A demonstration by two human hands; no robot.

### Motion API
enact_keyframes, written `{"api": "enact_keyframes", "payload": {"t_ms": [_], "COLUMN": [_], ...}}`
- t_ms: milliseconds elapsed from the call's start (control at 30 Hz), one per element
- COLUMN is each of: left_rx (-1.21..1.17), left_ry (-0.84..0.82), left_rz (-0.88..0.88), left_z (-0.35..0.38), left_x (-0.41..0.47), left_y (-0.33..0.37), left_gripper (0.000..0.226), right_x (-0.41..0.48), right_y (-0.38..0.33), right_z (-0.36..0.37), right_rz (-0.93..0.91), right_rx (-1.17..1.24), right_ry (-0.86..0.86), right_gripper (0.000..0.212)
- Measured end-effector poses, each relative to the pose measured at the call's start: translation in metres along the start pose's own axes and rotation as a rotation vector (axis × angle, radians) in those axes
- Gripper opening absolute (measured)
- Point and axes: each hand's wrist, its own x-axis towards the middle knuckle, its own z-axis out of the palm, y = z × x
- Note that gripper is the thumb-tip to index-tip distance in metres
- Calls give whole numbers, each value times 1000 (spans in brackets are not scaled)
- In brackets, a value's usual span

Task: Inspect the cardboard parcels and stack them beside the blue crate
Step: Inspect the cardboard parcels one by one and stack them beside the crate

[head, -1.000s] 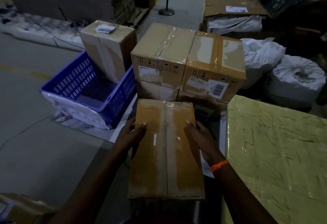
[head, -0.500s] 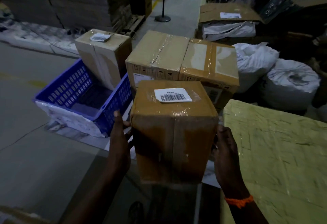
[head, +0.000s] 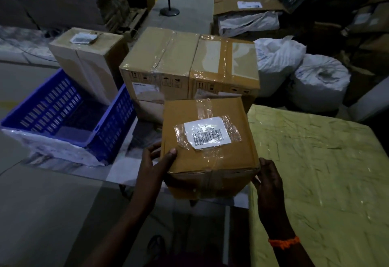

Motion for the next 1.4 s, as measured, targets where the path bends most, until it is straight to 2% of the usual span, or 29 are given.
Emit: {"api": "enact_keyframes", "payload": {"t_ms": [33, 133, 200, 267, 333, 400, 467, 533, 600, 667, 733, 800, 900, 1000, 1033, 1167, 1300, 1400], "left_rx": [10, 61, 148, 296, 510, 676, 766, 807, 835, 811, 685, 551, 469, 383, 353, 170, 37, 13], "left_ry": [3, 66, 147, 221, 264, 231, 182, 185, 218, 202, 151, 97, 75, 71, 47, -8, -8, -20], "left_rz": [9, 63, 154, 298, 457, 552, 571, 542, 473, 355, 264, 235, 190, 130, 101, 20, -163, -159], "left_z": [-2, -12, -28, -50, -69, -83, -96, -109, -119, -123, -122, -118, -117, -132, -138, -134, -111, -85], "left_x": [0, -2, -3, -2, 1, 5, 8, 12, 15, 12, 7, 3, 2, 8, 12, 11, 1, -8], "left_y": [0, 9, 14, 16, 20, 25, 30, 29, 31, 37, 45, 47, 39, 14, 5, -22, -47, -44], "left_gripper": [66, 75, 82, 67, 46, 42, 44, 43, 18, 31, 36, 37, 37, 64, 65, 27, 26, 30], "right_x": [-2, -7, -13, -16, -12, -3, 8, 19, 24, 26, 28, 29, 28, 23, 20, 19, 26, 30], "right_y": [1, 4, -1, -6, -5, 5, 18, 34, 47, 55, 60, 61, 66, 64, 56, 39, 39, 40], "right_z": [1, 6, 15, 25, 35, 44, 51, 52, 50, 51, 55, 59, 63, 63, 64, 49, 27, 13], "right_rz": [-6, -52, -74, -99, -104, -52, 83, 262, 391, 434, 440, 433, 411, 365, 350, 157, 92, 90], "right_rx": [-2, -38, -59, -90, -147, -190, -203, -204, -176, -104, -64, -86, -21, 22, 12, -204, -370, -419], "right_ry": [2, -44, -99, -172, -237, -241, -184, -155, -209, -257, -231, -189, -213, -209, -202, -143, -89, -69], "right_gripper": [48, 61, 47, 30, 25, 32, 57, 71, 81, 89, 94, 92, 80, 82, 80, 67, 79, 81]}}
